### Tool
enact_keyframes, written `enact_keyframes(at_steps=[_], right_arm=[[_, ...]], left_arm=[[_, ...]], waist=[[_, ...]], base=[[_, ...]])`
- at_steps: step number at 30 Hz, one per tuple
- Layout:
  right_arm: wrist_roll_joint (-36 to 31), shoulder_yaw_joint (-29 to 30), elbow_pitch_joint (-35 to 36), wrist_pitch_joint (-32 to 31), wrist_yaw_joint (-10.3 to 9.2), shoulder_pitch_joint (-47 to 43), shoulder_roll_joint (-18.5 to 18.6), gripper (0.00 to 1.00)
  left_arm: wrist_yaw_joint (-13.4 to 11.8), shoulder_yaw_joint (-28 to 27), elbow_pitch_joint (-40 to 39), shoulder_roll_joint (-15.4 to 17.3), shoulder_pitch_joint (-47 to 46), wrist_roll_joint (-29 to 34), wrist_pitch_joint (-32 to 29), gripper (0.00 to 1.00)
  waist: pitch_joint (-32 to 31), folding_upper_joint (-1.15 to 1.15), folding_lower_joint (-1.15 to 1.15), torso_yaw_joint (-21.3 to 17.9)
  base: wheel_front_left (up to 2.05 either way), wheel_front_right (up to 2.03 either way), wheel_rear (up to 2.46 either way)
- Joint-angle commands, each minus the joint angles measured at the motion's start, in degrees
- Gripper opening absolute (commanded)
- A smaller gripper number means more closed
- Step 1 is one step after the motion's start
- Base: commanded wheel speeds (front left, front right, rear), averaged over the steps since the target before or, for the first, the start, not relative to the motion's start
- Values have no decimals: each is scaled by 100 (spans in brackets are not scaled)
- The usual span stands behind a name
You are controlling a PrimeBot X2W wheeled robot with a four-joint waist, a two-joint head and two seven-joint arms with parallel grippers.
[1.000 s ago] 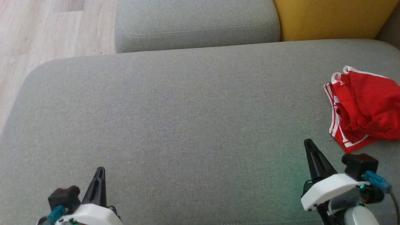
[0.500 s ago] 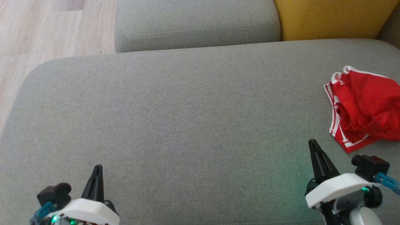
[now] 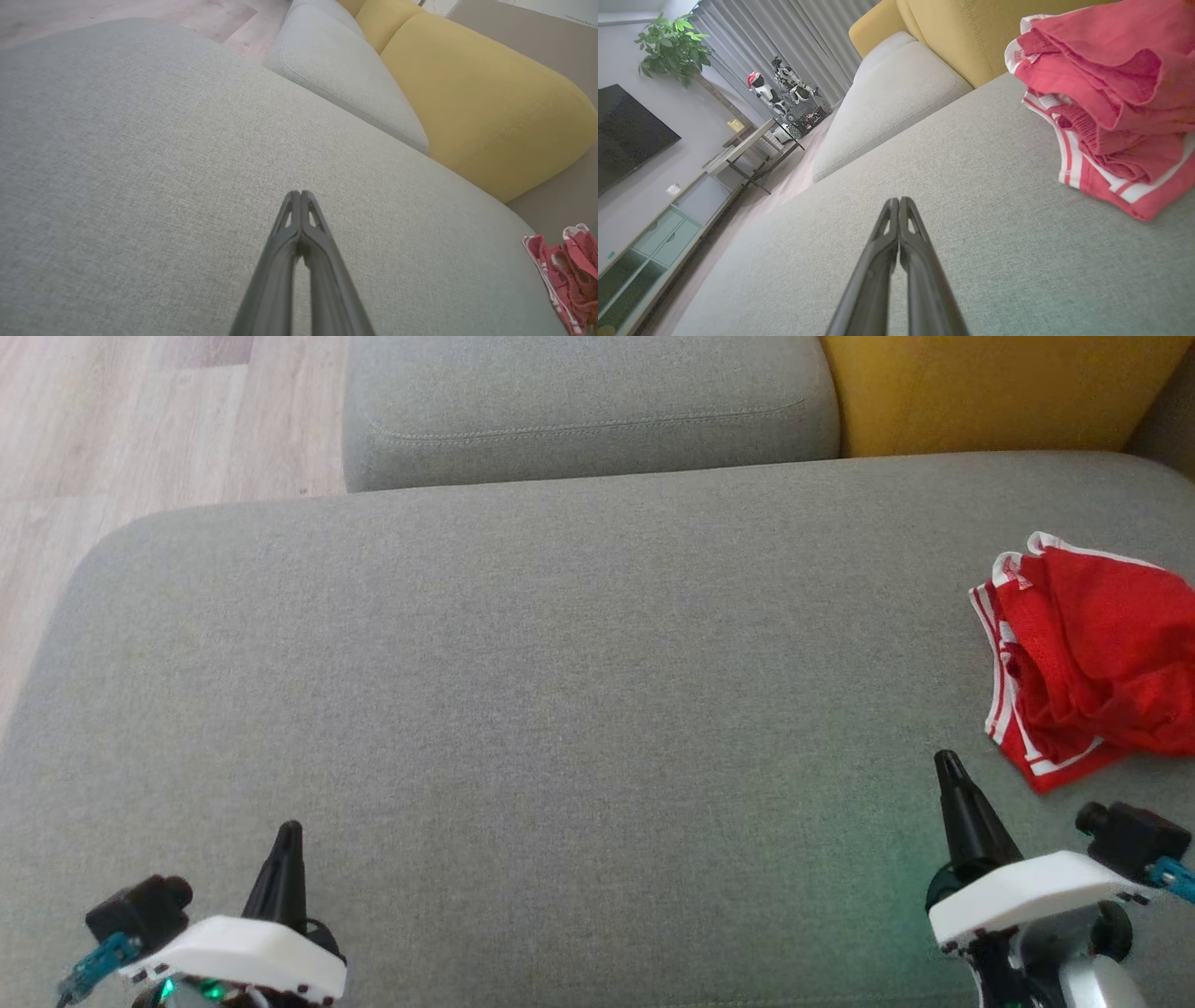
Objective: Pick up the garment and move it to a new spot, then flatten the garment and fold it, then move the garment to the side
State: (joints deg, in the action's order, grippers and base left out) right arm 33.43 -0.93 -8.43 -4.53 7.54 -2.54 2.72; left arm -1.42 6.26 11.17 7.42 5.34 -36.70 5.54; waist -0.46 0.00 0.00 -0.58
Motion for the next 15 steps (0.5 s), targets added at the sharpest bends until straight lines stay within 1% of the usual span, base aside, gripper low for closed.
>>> enact_keyframes(at_steps=[1, 15], right_arm=[[174, 10, 152, 35, -2, 355, 89, 0], [1130, 90, 39, 29, -2, 435, 106, 0]], left_arm=[[39, -177, -159, 42, -300, -143, -26, 0], [177, -356, -86, -38, -438, -1018, -217, 0]], waist=[[1, 0, 0, 1], [11, 0, 0, 10]], base=[[0, 0, 0], [0, 0, 0]])
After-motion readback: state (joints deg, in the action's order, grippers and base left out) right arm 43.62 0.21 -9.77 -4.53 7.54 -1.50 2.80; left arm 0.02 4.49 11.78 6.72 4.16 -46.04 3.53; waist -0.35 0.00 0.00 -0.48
